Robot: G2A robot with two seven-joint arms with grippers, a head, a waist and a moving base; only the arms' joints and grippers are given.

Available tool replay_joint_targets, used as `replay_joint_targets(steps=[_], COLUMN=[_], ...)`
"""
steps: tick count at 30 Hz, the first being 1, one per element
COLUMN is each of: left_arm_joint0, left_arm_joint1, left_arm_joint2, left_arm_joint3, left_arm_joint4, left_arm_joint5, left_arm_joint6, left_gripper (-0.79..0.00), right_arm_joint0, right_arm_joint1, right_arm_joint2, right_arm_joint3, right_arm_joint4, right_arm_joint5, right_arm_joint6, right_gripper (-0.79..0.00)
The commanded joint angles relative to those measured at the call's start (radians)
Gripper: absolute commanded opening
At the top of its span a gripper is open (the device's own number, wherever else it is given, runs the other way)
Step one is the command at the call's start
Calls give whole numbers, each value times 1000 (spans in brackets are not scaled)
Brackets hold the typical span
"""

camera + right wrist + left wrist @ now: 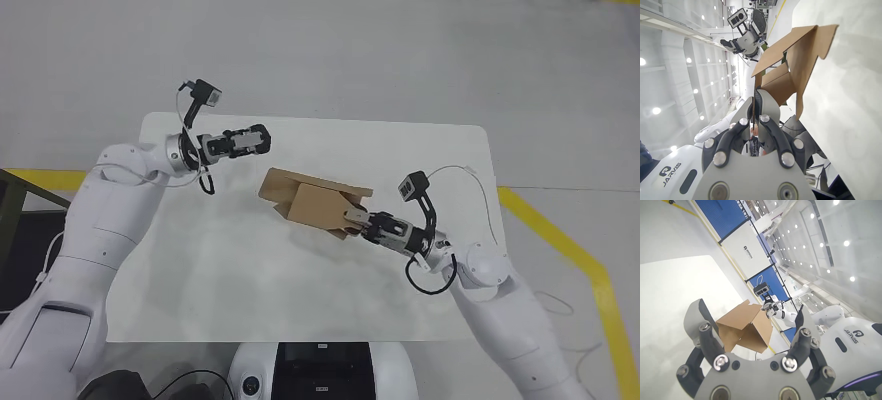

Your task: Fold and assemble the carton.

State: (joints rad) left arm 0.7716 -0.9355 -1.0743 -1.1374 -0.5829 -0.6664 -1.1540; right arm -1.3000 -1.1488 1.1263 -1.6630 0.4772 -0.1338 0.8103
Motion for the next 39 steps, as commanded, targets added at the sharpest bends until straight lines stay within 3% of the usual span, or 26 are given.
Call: replay_joint_targets(steps=[1, 14, 21, 29, 39], left_arm_joint0=[3, 8, 48, 59, 83], left_arm_joint1=[3, 5, -1, -11, -2], left_arm_joint2=[9, 13, 20, 38, -25], left_arm_joint3=[-24, -38, -106, -131, -124], left_arm_joint4=[10, 16, 70, 70, 6], left_arm_joint5=[9, 16, 65, 85, 108], left_arm_joint6=[-9, -3, 81, 75, 42], left_gripper=[0, 0, 0, 0, 0], right_arm_joint0=[0, 1, -5, -11, -13], right_arm_joint1=[-2, -4, -10, -17, -16], right_arm_joint2=[-4, -6, -30, -44, -24], right_arm_joint3=[-3, -8, -31, -39, -37], right_arm_joint4=[12, 20, 33, 34, 11], right_arm_joint5=[7, 12, 31, 22, 21], right_arm_joint6=[-5, -23, -47, -93, -115], right_gripper=[-785, -785, -785, -785, -785])
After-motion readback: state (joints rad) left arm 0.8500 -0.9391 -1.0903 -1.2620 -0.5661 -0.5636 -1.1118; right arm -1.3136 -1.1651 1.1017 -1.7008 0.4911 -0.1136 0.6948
